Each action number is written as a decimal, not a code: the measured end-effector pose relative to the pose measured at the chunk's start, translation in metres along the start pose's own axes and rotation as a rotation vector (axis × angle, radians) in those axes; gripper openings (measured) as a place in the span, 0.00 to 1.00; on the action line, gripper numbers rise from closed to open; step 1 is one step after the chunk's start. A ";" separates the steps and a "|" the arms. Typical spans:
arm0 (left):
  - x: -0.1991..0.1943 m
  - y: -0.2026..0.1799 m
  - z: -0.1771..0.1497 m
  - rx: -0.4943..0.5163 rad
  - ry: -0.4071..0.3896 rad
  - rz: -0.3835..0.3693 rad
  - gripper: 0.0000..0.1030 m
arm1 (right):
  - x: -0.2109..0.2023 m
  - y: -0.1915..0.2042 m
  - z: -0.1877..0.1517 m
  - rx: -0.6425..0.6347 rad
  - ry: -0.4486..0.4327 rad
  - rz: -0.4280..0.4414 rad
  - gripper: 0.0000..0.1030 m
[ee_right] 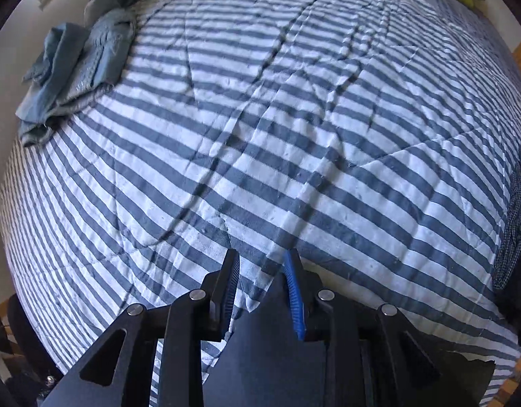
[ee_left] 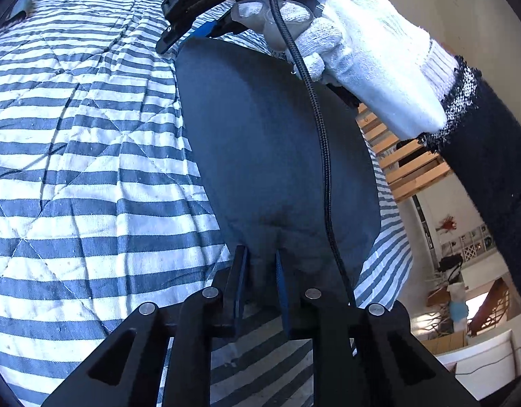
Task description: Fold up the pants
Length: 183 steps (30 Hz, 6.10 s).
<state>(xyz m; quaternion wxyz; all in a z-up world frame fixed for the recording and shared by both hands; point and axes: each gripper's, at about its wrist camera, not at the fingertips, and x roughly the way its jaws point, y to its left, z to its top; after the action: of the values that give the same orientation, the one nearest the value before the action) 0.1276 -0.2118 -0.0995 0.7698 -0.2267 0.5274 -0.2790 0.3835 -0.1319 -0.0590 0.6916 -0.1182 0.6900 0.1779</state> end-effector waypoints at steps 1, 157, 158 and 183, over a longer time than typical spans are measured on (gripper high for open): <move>-0.002 0.001 -0.002 0.004 -0.001 0.001 0.12 | 0.002 0.003 0.000 -0.015 0.017 -0.014 0.23; 0.029 -0.255 0.400 0.319 -0.216 0.067 0.16 | -0.286 -0.292 -0.192 0.552 -0.816 -0.217 0.13; 0.039 -0.253 0.410 0.311 -0.215 0.063 0.16 | -0.285 -0.302 -0.183 0.554 -0.815 -0.229 0.13; 0.184 -0.144 0.497 0.197 -0.155 0.173 0.48 | -0.173 -0.454 -0.122 0.811 -0.657 -0.329 0.35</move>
<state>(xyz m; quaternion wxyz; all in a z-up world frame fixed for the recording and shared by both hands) 0.6194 -0.4148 0.0359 0.8480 -0.1247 0.4540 -0.2434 0.4612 -0.6090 0.0733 0.8794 0.1134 0.4235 -0.1855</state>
